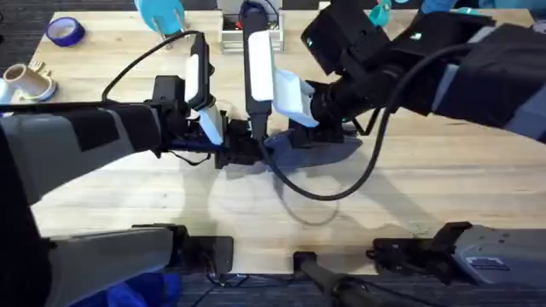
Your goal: Unzip the bag, pick up the pens from the table one at a time and place them inside, then zip the bag closed.
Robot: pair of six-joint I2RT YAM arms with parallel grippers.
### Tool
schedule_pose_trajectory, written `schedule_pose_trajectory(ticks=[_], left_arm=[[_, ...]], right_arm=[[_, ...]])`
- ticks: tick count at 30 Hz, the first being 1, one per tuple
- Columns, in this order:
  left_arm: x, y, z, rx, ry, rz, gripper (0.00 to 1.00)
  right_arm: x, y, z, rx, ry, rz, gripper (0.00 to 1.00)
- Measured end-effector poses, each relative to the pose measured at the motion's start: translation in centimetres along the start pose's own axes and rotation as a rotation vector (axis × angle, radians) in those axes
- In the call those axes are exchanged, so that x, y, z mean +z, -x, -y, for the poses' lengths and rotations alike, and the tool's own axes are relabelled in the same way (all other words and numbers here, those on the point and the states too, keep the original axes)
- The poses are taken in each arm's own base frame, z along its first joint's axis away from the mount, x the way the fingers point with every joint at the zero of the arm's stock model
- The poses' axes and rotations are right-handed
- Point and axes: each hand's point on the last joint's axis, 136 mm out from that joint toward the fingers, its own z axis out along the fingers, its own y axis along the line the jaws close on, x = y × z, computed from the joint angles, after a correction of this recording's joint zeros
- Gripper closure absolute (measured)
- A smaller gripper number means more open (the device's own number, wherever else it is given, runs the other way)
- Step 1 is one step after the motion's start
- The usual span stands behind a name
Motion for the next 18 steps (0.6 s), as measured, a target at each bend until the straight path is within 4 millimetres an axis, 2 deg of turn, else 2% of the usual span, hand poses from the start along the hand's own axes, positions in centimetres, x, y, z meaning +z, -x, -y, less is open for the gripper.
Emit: schedule_pose_trajectory(ticks=[18], left_arm=[[0.1, 0.4, 0.4, -0.002, -0.018, 0.023, 0.958]], right_arm=[[-1.3, -0.4, -0.9, 0.031, 0.015, -0.013, 0.97]])
